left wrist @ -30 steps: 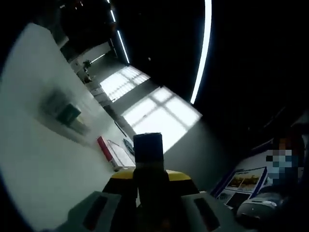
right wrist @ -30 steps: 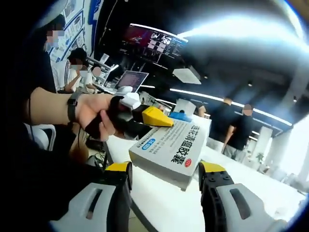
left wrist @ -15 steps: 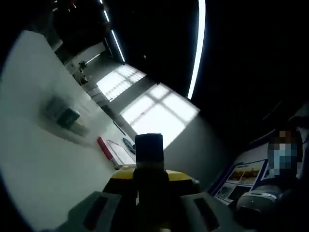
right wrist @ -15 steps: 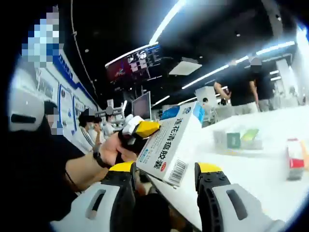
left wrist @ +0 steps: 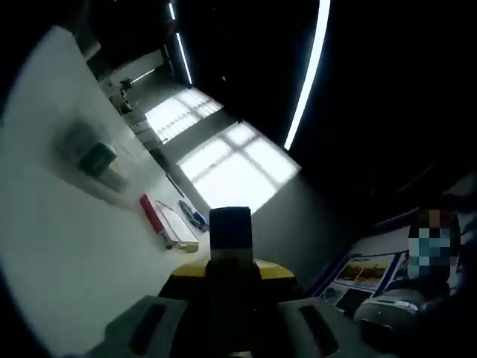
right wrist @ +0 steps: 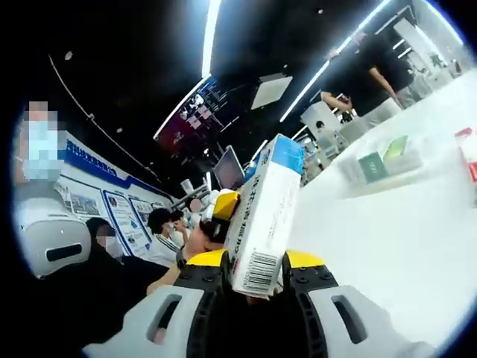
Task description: Arrange the small medicine boxes into an aligned row inside the storage area until every box is upright, visible, and separated from the surrounding clutter.
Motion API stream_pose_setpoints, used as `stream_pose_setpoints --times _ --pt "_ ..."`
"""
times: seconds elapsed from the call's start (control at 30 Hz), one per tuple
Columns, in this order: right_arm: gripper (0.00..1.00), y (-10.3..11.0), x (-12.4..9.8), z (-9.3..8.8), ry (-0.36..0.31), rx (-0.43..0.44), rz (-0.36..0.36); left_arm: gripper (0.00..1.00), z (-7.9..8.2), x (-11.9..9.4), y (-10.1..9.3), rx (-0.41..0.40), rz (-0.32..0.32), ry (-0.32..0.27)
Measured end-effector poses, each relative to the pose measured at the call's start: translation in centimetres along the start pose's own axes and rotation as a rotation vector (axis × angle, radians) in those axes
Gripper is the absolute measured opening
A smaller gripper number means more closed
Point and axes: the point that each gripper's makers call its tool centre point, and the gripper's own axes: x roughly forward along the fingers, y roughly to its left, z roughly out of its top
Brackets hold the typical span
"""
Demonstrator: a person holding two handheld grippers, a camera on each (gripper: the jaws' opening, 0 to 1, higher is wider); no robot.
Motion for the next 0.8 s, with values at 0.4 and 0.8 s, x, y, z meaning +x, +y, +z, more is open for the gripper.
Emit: stream_pose_setpoints --times 0.4,0.8 --pt "0.18 -0.2 -0.6 0.4 -0.025 0.255 0.076 0.22 0.7 1.0 -1.1 0.137 -0.004 -0.004" --pt "0.18 -0.7 -1.3 0.7 -0.036 0.310 0.072 0.37 0.8 1.0 -1.8 0.479 0.049 0.048"
